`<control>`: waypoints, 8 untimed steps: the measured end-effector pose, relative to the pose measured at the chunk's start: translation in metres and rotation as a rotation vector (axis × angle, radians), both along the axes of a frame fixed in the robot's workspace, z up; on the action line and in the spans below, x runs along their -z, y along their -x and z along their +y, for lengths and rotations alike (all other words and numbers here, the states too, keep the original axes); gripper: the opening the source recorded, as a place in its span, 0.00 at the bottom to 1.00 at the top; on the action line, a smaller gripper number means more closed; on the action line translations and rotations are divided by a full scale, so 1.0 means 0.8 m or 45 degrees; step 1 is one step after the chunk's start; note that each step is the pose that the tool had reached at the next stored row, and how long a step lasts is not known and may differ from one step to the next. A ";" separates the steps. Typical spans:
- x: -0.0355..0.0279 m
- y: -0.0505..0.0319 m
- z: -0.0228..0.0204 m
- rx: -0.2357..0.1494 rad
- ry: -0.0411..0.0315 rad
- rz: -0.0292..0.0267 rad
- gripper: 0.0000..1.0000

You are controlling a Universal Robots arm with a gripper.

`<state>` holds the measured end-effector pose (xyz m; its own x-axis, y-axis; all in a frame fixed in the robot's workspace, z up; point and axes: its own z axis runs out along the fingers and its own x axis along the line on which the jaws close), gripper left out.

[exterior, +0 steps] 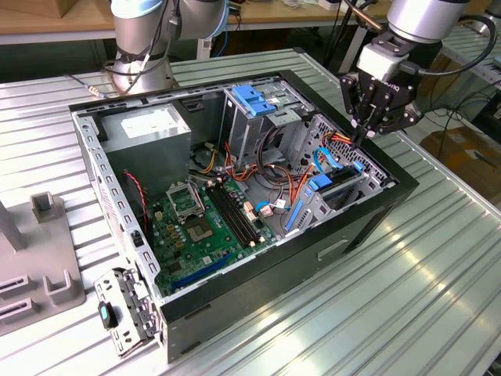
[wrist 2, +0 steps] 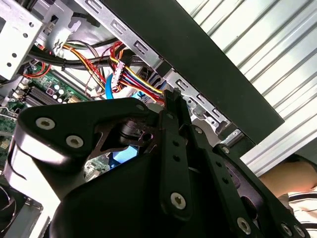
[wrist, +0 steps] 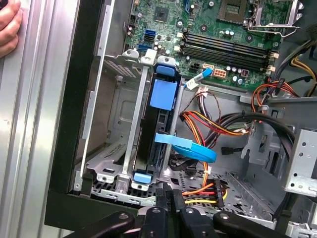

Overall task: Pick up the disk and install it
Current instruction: 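Insert the second disk wire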

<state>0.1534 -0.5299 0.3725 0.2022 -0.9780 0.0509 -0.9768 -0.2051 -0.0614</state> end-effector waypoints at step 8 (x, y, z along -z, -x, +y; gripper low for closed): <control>0.0006 0.000 0.0000 0.196 0.0000 0.0000 0.16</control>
<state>0.1534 -0.5299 0.3720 0.0500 -0.9975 0.0509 -0.9967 -0.0531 -0.0614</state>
